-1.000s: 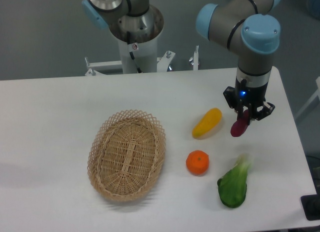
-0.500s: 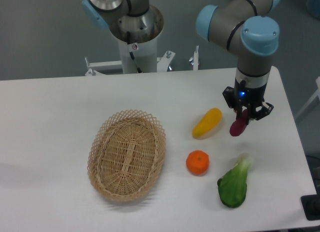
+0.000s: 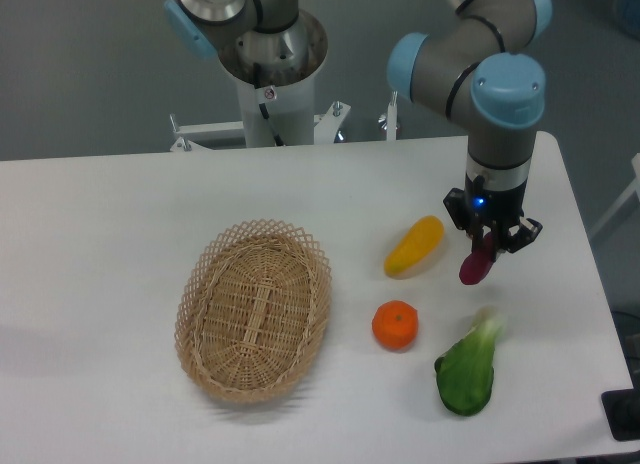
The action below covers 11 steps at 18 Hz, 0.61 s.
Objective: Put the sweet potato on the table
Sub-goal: 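Lower the held sweet potato onto the table beside the yellow pepper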
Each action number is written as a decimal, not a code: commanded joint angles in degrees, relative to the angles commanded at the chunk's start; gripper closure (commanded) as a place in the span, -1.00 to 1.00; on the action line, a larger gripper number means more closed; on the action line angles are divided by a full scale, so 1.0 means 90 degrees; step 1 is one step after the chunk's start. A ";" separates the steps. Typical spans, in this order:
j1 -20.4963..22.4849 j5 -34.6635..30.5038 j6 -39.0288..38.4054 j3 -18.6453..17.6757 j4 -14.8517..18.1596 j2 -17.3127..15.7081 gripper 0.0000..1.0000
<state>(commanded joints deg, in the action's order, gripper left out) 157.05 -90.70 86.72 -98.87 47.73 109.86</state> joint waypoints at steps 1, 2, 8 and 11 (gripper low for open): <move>0.0078 -0.0039 0.0273 -0.0097 -0.0010 -0.0019 0.42; 0.0147 -0.0040 0.0508 -0.0156 -0.0010 -0.0029 0.42; 0.0577 -0.0010 0.1546 -0.0420 -0.0331 0.0156 0.42; 0.0597 -0.0001 0.1555 -0.0576 -0.0478 0.0234 0.42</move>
<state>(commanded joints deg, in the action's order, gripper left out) 162.42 -90.70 100.72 -104.06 43.42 111.97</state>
